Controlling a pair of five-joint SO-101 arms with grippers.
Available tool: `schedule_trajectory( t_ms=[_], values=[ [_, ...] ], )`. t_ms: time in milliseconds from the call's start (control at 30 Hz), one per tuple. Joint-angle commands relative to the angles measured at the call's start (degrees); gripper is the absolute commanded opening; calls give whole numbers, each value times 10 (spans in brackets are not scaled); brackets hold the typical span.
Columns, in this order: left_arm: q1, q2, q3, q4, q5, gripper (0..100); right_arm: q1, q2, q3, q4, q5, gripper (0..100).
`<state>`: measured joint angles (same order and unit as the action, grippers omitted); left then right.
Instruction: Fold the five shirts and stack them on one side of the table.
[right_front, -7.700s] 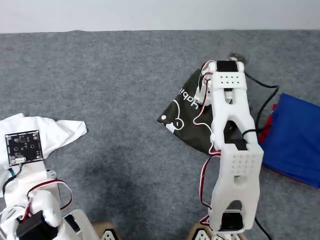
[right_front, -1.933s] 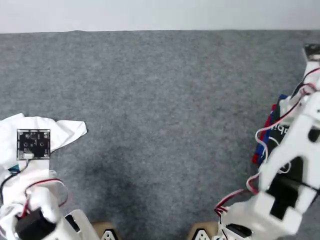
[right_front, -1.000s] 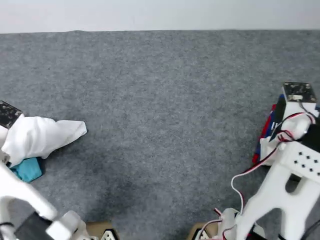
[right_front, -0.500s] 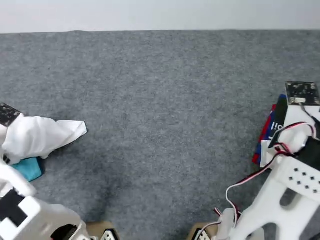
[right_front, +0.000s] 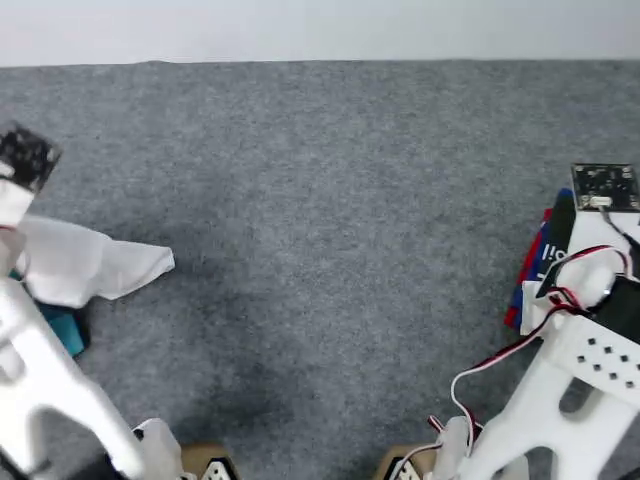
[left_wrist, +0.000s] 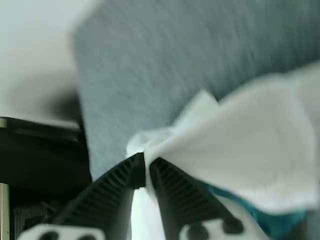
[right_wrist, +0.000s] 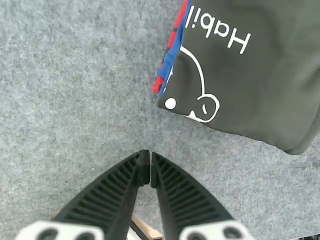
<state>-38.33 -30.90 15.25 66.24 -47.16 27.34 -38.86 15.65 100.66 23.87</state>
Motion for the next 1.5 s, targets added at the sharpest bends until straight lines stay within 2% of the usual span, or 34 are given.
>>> schedule_trajectory(
  t_ms=[0, 267, 400, 533, 800, 867, 967, 1067, 1200, 1333, 1467],
  values=[
    [84, -113, -25, -34, 110, 5, -11, -14, -2, 23, -6, 9],
    [319, -214, -25, -41, 211, 5, -11, -14, -2, 23, -6, 9],
    [410, -212, -19, -17, 263, 5, -11, -14, -2, 23, -5, 9],
    [467, -212, 57, 4, 264, 5, -11, -13, -2, 23, -4, 9],
    [465, -212, 329, -14, 243, 5, -12, -13, 41, 22, -4, 9],
    [433, -213, 389, -35, 226, 6, -12, -13, 54, 22, -4, 9],
    [338, -213, 423, -68, 233, 32, -12, -13, 55, 22, -4, 9],
    [264, -217, 412, -69, 235, 122, -12, -10, 55, 21, -4, 9],
    [221, -217, 358, -42, 234, 153, -12, -10, 56, 21, -4, 9],
    [223, -217, 262, 15, 235, 162, -12, -9, 56, 21, -4, 9],
    [300, -217, 157, 114, 246, 160, -12, -12, 57, 21, -4, 9]
  ],
)
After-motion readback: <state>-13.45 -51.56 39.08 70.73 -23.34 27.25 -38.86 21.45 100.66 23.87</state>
